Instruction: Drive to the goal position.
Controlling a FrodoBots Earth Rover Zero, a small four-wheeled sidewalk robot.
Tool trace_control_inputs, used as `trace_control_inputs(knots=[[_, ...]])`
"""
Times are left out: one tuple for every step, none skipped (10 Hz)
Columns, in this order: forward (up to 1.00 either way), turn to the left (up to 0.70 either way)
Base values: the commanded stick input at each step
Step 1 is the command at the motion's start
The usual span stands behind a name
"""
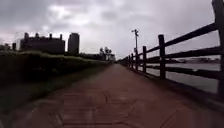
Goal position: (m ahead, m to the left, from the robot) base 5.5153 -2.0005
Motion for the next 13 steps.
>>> trace_control_inputs(knots=[[1.0,0.0],[1.0,0.0],[1.0,0.0],[1.0,0.0],[1.0,0.0],[1.0,0.0],[1.0,0.0],[1.0,0.0],[1.0,0.0],[1.0,0.0],[1.0,0.0],[1.0,0.0],[1.0,0.0]])
